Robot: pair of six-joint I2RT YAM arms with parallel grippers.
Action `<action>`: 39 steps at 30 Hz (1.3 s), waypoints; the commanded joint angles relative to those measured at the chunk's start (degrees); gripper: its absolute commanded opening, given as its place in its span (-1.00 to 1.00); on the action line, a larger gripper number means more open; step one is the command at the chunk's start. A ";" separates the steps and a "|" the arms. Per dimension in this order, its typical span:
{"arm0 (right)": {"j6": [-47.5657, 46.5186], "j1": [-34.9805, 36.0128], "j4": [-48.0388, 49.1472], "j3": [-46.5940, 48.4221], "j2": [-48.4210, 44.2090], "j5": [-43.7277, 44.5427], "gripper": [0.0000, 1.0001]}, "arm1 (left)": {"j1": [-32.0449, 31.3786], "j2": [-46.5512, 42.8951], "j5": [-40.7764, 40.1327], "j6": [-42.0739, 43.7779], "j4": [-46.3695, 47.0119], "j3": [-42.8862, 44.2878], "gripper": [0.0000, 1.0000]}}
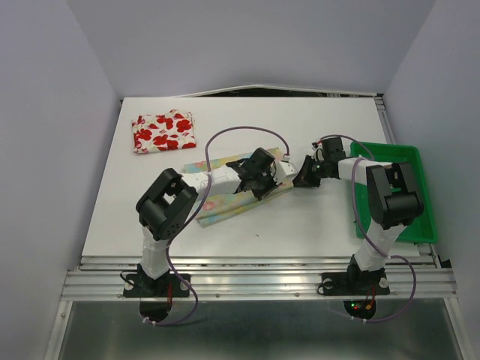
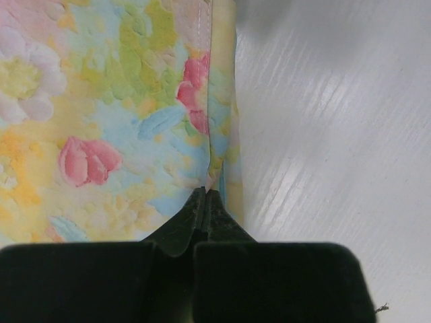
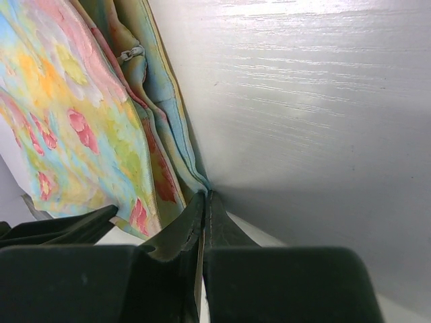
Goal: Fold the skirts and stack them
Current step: Fold the skirt
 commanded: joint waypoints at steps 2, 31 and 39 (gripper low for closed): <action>-0.55 0.06 -1.36 0.04 1.51 3.33 -0.99 | -0.46 0.02 1.82 -1.35 0.61 2.88 -1.00; -5.67 -2.05 -14.36 12.18 -15.71 5.13 0.22 | 12.62 -34.86 -2.49 7.88 -18.37 -22.06 -0.05; 1.47 1.54 -7.63 -3.10 -14.23 -3.08 0.09 | 13.78 -33.90 -3.02 7.62 -17.41 -23.75 -0.06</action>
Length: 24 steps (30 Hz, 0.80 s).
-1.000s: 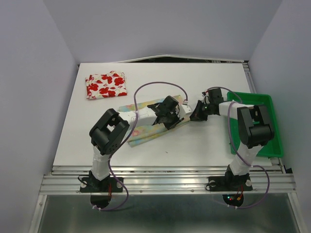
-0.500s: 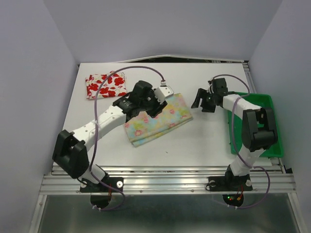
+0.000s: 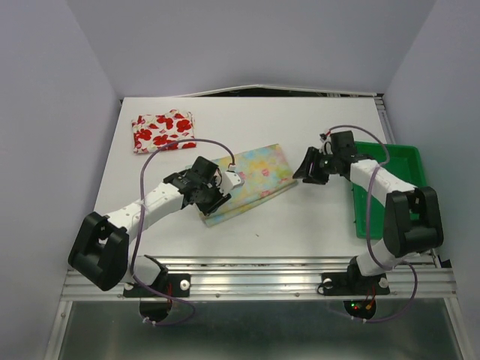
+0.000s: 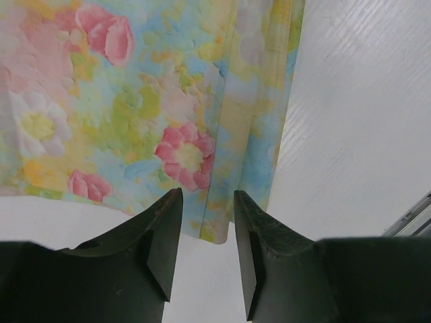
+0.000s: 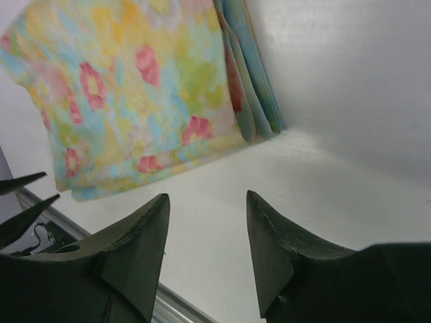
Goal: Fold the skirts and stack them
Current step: Fold the skirt
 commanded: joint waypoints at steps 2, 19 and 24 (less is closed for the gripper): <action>4.60 2.64 6.20 -5.83 4.88 -5.10 0.09 | 0.42 -0.46 -0.15 0.18 1.41 1.06 -0.05; 7.42 3.17 13.41 7.43 21.41 2.37 -0.46 | 0.60 2.00 1.69 -2.46 2.29 2.90 -0.15; 7.85 3.17 11.14 10.78 21.51 2.11 -0.16 | 0.51 3.06 2.66 -3.77 0.89 4.48 -0.20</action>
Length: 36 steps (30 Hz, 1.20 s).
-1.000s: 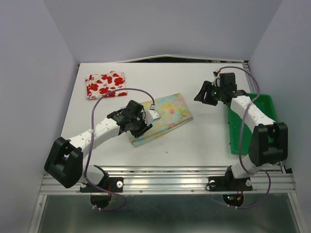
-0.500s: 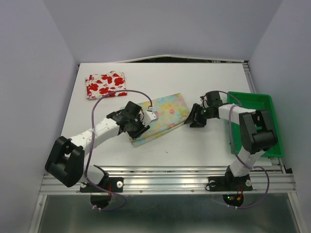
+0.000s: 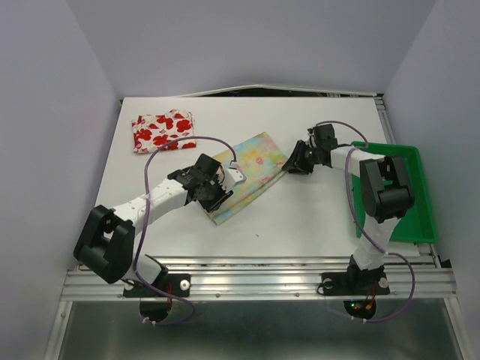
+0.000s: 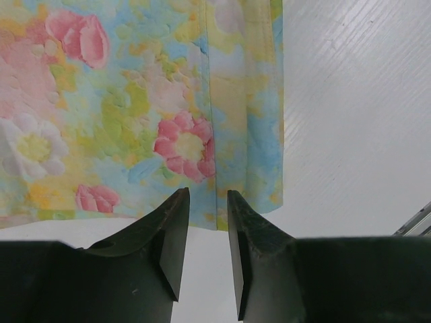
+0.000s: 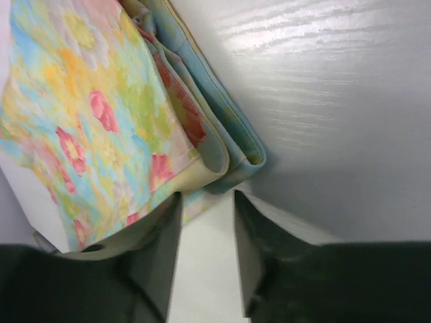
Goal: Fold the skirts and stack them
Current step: Fold the skirt
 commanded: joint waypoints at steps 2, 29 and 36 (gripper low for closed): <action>0.93 0.18 -1.09 1.72 -2.74 -0.17 0.04 | 0.32 0.21 2.09 -2.53 -0.73 3.66 -0.19; 44.00 29.18 30.98 -15.35 3.49 -7.56 -0.38 | 0.31 6.11 6.22 -6.75 -3.19 6.48 -0.19; 44.53 29.80 30.81 -15.08 5.87 -5.80 -0.44 | 0.31 6.72 5.70 -7.19 -3.46 6.38 -0.20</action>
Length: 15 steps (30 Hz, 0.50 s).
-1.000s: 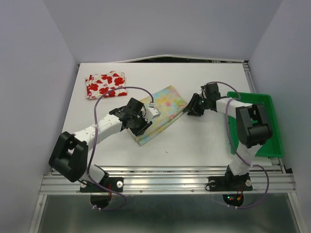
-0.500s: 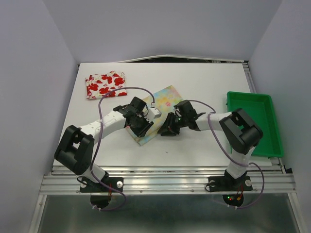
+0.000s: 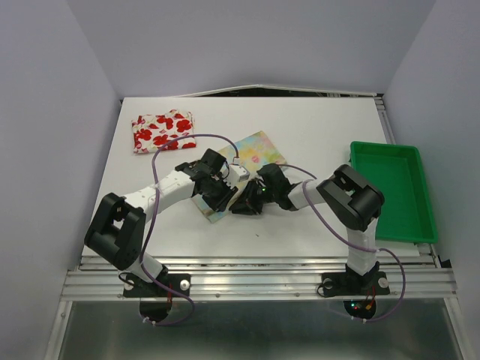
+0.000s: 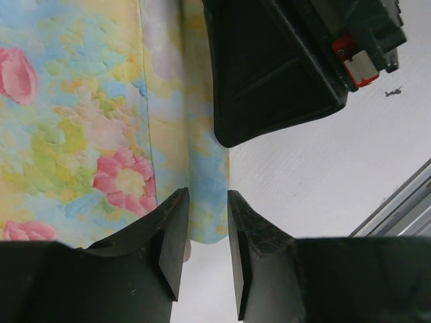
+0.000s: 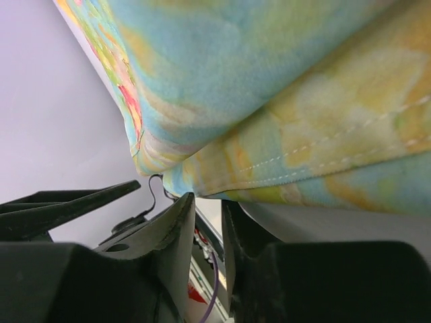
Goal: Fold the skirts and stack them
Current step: Fold the skirt
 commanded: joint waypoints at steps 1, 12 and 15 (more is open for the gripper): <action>3.65 0.60 -0.88 -0.20 2.52 1.06 -0.48 | 0.34 0.21 -0.33 -1.14 0.17 0.66 -0.20; 3.30 0.60 -2.29 -1.43 1.73 2.38 -0.55 | 0.25 -0.58 -7.80 -1.93 2.37 0.39 -0.17; 3.30 0.60 -2.38 -1.60 1.64 2.47 -0.56 | 0.25 0.38 -7.90 -1.58 2.11 0.31 -0.17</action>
